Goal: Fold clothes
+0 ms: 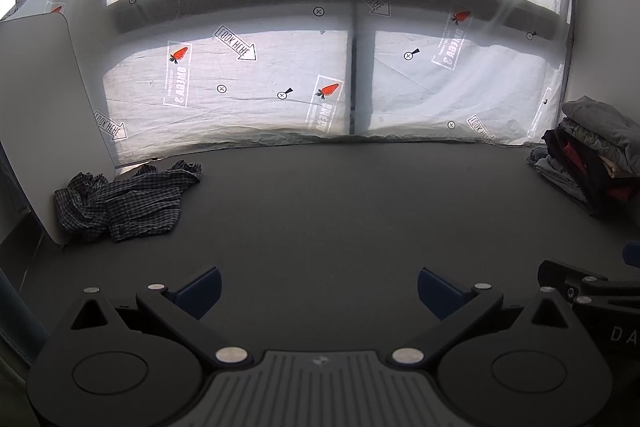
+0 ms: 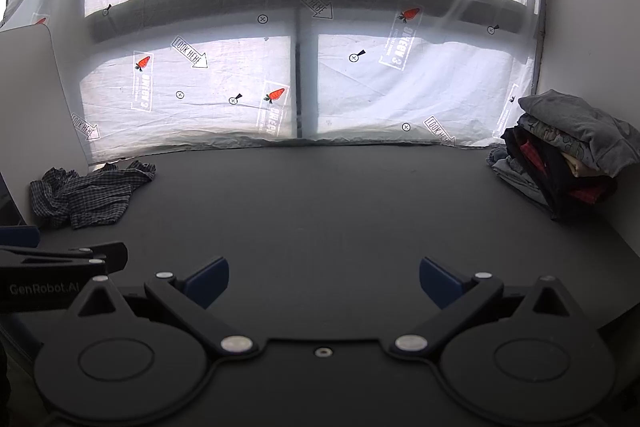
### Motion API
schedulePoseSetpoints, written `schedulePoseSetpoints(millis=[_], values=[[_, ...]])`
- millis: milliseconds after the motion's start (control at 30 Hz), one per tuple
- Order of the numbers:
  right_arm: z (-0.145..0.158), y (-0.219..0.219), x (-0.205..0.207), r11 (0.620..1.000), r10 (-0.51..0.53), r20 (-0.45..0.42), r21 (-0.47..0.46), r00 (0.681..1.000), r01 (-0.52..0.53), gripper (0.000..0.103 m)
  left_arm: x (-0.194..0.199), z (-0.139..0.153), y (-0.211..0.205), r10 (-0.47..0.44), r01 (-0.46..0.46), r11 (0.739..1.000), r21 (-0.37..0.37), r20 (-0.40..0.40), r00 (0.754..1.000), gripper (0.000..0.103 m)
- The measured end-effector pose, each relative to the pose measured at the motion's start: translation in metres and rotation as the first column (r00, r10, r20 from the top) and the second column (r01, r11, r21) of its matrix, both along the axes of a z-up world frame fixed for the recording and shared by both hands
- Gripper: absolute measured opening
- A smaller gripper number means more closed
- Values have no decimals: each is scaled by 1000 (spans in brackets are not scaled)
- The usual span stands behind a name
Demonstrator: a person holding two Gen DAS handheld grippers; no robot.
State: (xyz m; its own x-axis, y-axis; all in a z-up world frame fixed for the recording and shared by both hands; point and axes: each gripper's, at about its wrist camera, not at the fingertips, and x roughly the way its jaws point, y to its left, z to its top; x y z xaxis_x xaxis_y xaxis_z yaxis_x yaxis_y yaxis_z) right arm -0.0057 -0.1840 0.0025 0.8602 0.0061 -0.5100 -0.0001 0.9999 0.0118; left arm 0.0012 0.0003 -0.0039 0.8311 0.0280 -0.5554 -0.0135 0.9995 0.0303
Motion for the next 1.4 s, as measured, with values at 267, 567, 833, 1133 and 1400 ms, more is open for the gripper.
schedulePoseSetpoints(millis=[267, 567, 833, 1133, 1400], values=[[0, 2, 2, 1000, -2, 1, -5, 1000, 2, 103, 4, 0, 1, -1, 1, 1000, -2, -3, 1000, 103], [-5, 5, 2, 1000, -17, -35, 14, 999, 18, 103, 10, -3, 1, -13, 12, 1000, -18, -40, 999, 103], [-10, -15, 17, 999, -42, -65, 4, 997, 43, 103, 31, -11, -21, -35, 32, 999, -37, -79, 996, 103], [-15, -38, 75, 999, -29, -18, -24, 999, 29, 103, 76, -14, -44, 25, -24, 1000, 7, -92, 995, 103], [-6, -54, 154, 997, 60, -8, -57, 998, -60, 103, 146, 4, -48, 208, -211, 977, -36, -80, 975, 103]])
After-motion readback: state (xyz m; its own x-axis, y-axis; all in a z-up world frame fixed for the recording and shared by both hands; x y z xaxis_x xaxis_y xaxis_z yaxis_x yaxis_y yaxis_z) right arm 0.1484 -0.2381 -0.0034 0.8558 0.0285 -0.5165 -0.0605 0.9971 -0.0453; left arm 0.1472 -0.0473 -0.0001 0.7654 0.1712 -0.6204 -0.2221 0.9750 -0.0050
